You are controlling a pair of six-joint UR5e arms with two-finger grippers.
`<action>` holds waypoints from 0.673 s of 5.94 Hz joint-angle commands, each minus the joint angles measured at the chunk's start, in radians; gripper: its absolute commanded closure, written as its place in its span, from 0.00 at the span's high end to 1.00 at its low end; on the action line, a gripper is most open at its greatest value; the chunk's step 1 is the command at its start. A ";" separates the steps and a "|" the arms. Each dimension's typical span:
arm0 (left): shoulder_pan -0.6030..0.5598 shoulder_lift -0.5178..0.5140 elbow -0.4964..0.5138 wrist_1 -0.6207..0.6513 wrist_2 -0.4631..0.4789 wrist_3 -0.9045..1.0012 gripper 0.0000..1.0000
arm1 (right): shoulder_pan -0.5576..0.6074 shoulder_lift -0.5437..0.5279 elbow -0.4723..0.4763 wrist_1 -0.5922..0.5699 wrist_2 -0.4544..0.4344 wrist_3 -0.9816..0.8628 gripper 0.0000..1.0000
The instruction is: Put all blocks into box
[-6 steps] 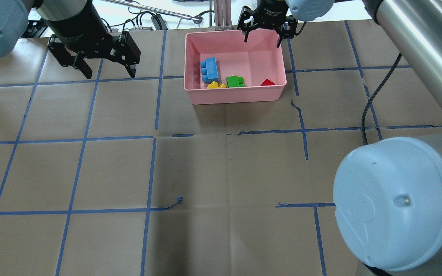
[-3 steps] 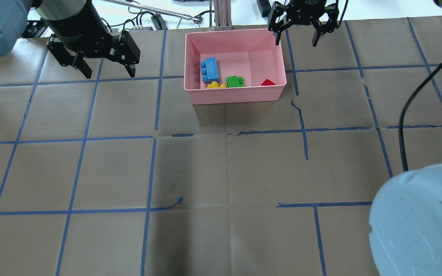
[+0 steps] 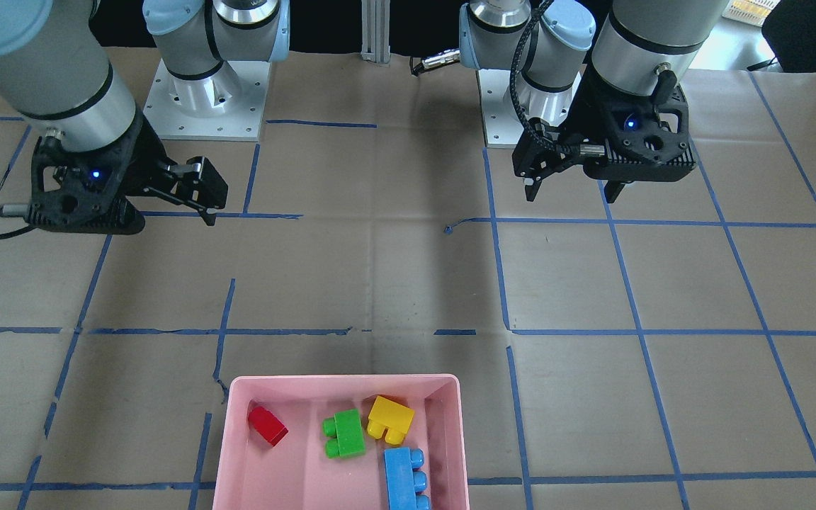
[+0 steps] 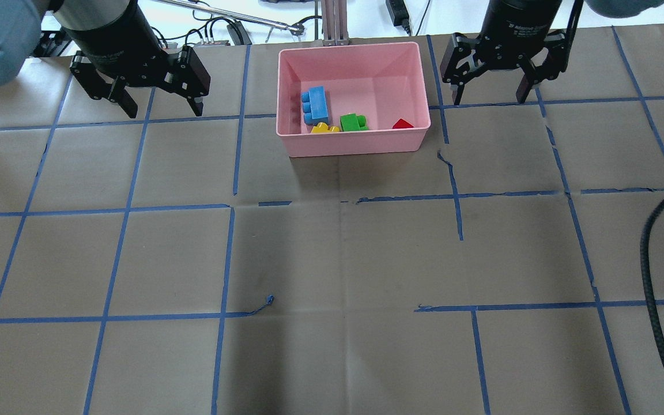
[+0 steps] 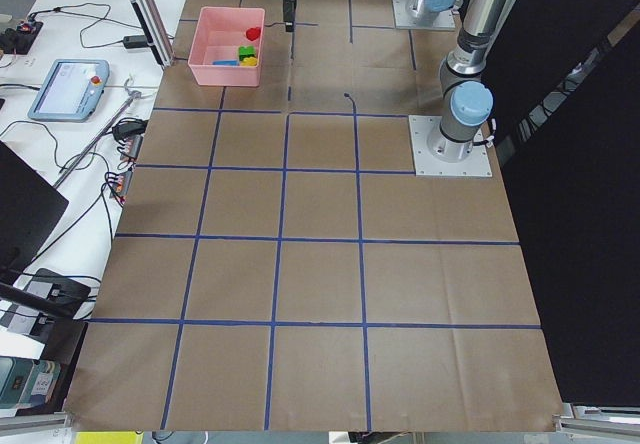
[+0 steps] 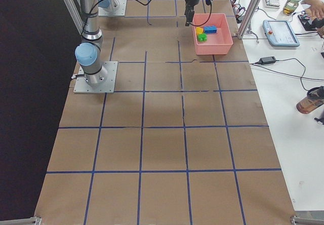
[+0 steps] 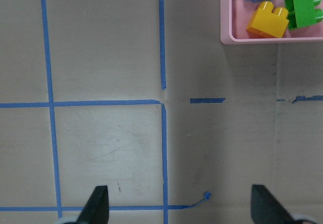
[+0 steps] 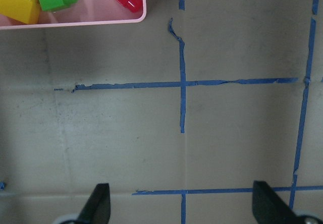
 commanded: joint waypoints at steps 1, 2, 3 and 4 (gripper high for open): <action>0.000 0.000 0.000 0.000 -0.001 0.000 1.00 | 0.000 -0.069 0.068 0.005 0.000 0.019 0.99; 0.000 0.000 0.000 0.000 -0.003 0.000 1.00 | 0.003 -0.094 0.073 0.013 0.000 0.021 0.99; 0.000 0.002 0.000 0.000 -0.001 0.000 0.99 | 0.003 -0.091 0.073 0.013 0.000 0.019 0.99; 0.001 0.000 0.000 0.000 -0.004 0.000 1.00 | 0.003 -0.089 0.073 0.011 0.001 0.019 0.99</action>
